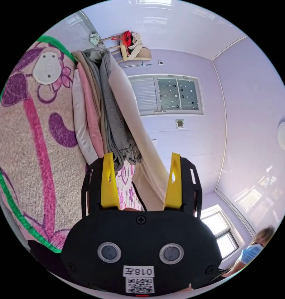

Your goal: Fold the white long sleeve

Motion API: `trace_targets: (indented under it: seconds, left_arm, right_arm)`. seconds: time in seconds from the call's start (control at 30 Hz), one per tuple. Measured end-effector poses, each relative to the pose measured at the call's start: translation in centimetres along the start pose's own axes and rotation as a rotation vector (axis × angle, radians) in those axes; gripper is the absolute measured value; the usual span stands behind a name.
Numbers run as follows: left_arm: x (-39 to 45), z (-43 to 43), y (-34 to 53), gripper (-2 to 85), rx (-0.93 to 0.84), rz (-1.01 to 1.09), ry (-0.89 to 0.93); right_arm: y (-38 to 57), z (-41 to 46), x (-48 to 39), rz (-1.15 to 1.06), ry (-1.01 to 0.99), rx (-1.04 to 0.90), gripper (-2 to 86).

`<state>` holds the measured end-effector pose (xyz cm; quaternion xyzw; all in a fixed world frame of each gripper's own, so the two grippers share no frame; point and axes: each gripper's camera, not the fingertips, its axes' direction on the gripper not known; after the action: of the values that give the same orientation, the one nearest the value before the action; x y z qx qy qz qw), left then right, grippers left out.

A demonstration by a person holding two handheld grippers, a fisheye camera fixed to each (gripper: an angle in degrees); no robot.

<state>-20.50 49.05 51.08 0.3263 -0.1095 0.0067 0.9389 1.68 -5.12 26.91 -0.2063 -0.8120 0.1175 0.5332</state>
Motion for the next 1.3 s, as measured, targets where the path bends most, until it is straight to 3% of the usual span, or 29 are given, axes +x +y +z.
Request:
trace_targets:
  seconds: [0.13, 0.2, 0.27, 0.43, 0.63, 0.8, 1.0, 1.17, 1.23, 1.3]
  left_arm:
    - [1.9, 1.7, -0.6, 21.9, -0.099, 0.012, -0.026]
    - [2.4, 2.1, 0.0, 9.6, -0.147, 0.02, -0.008]
    - [3.6, 2.5, 1.5, 3.3, -0.187, 0.058, 0.087]
    - [15.7, 3.2, 10.4, 1.2, -0.461, 0.326, 0.107]
    - [27.7, 9.8, 13.9, 1.1, -0.651, 0.409, 0.167]
    - [34.0, 23.4, 11.2, 0.4, -0.651, 0.466, 0.069]
    - [44.6, 35.9, 8.7, 1.2, -0.52, 0.748, 0.007]
    - [40.2, 43.9, 7.5, 3.0, -0.575, 0.677, -0.18]
    - [35.1, 46.7, 7.6, 6.9, -0.762, 0.524, -0.376]
    - [32.6, 45.3, 6.7, 9.9, -0.761, 0.412, -0.443]
  right_arm:
    - [0.4, -5.8, -5.7, -0.099, -0.041, -0.051, 2.0]
    - [1.4, -10.7, -9.3, -0.145, -0.042, -0.039, 2.0]
    - [2.3, -14.7, -11.9, -0.171, -0.029, -0.015, 2.1]
    - [5.4, -25.8, -19.4, -0.239, 0.075, 0.13, 2.1]
    - [6.9, -35.9, -26.2, -0.331, 0.189, 0.287, 2.1]
    - [-0.6, -40.2, -20.6, -0.193, 0.239, 0.463, 2.2]
    - [-13.7, -40.4, -18.0, -0.282, 0.351, 0.522, 3.0]
    - [-20.1, -42.0, -9.0, -0.164, 0.47, 0.535, 4.4]
    - [-20.5, -43.0, -3.9, -0.006, 0.574, 0.525, 4.8]
    - [-18.8, -44.4, 1.0, 0.236, 0.714, 0.498, 3.7]
